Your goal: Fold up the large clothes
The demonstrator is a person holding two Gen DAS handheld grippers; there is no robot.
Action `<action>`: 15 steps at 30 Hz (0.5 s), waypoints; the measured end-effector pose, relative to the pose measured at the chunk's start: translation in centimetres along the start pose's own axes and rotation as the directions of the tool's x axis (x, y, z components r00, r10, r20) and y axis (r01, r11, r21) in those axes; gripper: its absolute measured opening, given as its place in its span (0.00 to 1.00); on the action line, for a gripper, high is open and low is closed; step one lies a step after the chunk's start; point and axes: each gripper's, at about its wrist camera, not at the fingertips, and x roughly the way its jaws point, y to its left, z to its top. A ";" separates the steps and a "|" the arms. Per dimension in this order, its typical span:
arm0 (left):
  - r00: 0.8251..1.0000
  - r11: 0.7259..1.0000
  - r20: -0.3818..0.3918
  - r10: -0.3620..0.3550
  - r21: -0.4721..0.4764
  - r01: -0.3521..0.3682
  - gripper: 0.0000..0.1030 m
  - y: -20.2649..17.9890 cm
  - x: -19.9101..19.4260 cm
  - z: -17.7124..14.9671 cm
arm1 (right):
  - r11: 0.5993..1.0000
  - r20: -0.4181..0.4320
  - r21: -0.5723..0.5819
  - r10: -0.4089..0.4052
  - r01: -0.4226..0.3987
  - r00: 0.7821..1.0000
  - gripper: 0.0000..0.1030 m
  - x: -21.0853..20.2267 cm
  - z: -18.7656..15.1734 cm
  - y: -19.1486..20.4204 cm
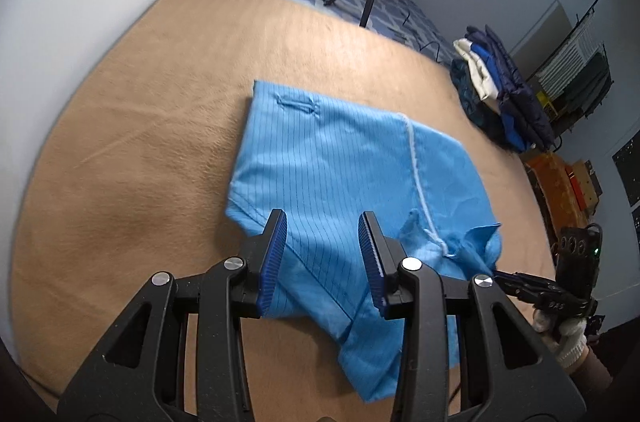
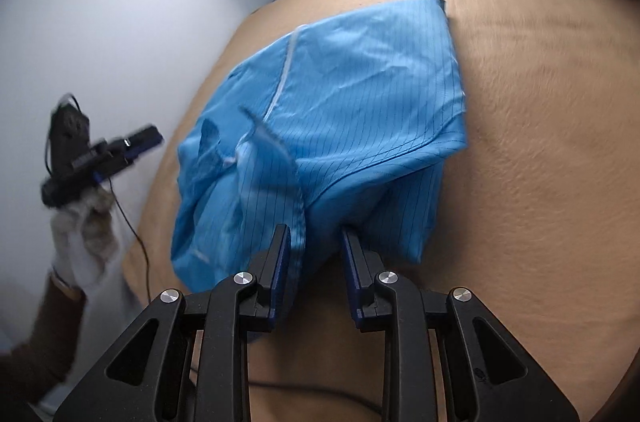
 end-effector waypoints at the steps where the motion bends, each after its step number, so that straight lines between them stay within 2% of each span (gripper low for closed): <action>1: 1.000 1.000 -0.010 0.001 0.002 -0.001 0.36 0.0 0.6 -0.1 | 0.998 0.003 0.037 0.053 -0.053 0.999 0.15 0.1 0.0 -0.5; 2: 1.000 1.000 -0.027 0.007 0.002 -0.007 0.36 0.1 1.4 -0.3 | 0.991 0.002 0.074 0.116 -0.116 0.993 0.04 0.2 0.0 -1.0; 3: 0.999 1.000 -0.042 0.019 0.003 -0.019 0.36 0.3 2.0 -0.5 | 0.975 -0.005 0.130 0.185 -0.183 0.983 0.04 0.5 -0.1 -1.8; 5: 0.997 0.999 -0.068 0.040 0.017 -0.039 0.36 0.6 2.8 -0.9 | 0.977 -0.052 0.156 0.153 -0.143 0.987 0.04 1.0 -0.5 -2.5; 7: 0.997 0.999 -0.061 0.039 0.025 -0.037 0.36 0.9 2.5 -1.1 | 0.995 -0.105 0.084 0.069 -0.060 0.992 0.04 0.4 -0.9 -1.9; 9: 1.000 1.000 -0.026 0.004 0.012 -0.003 0.36 1.2 1.3 -1.0 | 0.998 -0.100 0.029 0.050 -0.047 0.994 0.07 -1.4 -1.0 -1.1; 11: 1.000 1.000 0.010 -0.021 0.001 0.021 0.36 1.5 0.3 -0.5 | 0.998 -0.014 -0.055 0.018 -0.019 1.000 0.07 -4.4 -0.7 0.3; 12: 1.000 1.000 0.022 -0.018 0.000 0.018 0.36 1.6 0.2 -0.2 | 0.994 0.042 -0.110 -0.024 0.029 0.999 0.07 -5.7 -0.3 1.2; 15: 1.000 1.000 0.007 -0.015 -0.024 0.015 0.36 2.2 1.1 0.1 | 0.971 0.154 -0.180 -0.127 0.155 0.980 0.07 -6.6 1.4 2.5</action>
